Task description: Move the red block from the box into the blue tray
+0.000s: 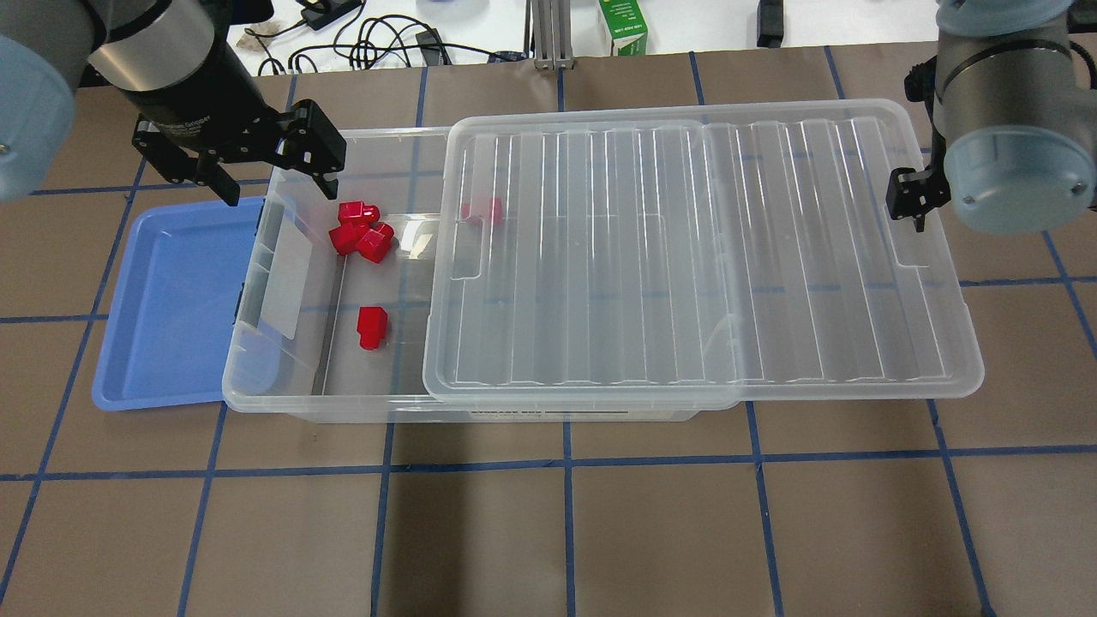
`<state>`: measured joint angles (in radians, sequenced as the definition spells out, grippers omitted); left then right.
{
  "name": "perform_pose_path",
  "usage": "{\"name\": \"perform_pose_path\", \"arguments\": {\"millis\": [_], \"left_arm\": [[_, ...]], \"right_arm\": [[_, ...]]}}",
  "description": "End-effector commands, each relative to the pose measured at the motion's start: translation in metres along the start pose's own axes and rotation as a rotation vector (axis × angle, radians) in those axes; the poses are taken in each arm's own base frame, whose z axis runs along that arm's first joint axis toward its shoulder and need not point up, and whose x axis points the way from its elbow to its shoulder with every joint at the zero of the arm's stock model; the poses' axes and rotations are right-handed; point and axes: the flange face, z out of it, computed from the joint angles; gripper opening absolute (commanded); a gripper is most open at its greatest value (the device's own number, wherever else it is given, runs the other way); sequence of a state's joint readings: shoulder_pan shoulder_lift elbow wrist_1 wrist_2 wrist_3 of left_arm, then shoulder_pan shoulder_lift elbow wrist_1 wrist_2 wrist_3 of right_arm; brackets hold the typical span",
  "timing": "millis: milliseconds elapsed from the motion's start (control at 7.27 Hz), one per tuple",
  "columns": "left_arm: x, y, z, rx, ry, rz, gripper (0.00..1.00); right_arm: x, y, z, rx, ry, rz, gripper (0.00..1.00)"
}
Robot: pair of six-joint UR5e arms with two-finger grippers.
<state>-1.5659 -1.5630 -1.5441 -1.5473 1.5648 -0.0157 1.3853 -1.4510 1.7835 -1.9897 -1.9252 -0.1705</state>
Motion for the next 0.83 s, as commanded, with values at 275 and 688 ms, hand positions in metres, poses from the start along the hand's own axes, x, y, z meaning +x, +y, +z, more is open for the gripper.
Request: {"name": "perform_pose_path", "arguments": {"millis": [275,688], "left_arm": [[-0.010,-0.008,0.040,-0.047,-0.004,0.004,1.00],[-0.011,-0.023,0.089,-0.084,-0.005,-0.027,1.00]], "right_arm": [[-0.052,0.025,-0.128,0.135,-0.300,-0.095,1.00],[-0.087,0.051,-0.176,0.048,-0.416,-0.058,1.00]]}}
